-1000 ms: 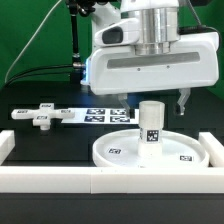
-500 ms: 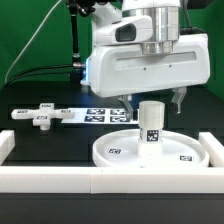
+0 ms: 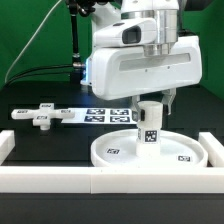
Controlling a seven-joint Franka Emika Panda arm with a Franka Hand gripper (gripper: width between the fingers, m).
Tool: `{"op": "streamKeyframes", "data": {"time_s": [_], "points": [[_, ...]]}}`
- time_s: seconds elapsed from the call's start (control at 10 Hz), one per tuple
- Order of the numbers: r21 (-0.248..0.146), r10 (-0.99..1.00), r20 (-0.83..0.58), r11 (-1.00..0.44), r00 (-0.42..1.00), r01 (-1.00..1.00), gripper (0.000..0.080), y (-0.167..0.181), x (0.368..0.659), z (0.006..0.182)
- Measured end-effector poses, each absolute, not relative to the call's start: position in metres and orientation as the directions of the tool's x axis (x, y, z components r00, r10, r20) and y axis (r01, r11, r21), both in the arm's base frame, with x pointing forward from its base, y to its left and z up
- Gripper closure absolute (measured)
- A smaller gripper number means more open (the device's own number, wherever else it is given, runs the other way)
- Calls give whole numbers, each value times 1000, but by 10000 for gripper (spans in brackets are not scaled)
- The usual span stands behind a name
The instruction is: Assemble round table
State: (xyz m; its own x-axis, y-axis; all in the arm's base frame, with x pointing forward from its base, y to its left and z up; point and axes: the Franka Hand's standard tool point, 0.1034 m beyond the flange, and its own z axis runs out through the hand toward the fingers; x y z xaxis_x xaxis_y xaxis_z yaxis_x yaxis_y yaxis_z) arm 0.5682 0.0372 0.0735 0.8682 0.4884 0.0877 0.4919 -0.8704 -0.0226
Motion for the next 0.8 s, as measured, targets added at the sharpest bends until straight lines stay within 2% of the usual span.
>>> {"op": "streamKeyframes", "data": {"time_s": [0.3,0.5,0.8], "points": [[-26,456,87,-887,886,460,396,37,568,74],[-54,212,67,-975,975,215,396,38,570,75],[-67,-166,45,-984,985,-163,393,36,568,74]]}}
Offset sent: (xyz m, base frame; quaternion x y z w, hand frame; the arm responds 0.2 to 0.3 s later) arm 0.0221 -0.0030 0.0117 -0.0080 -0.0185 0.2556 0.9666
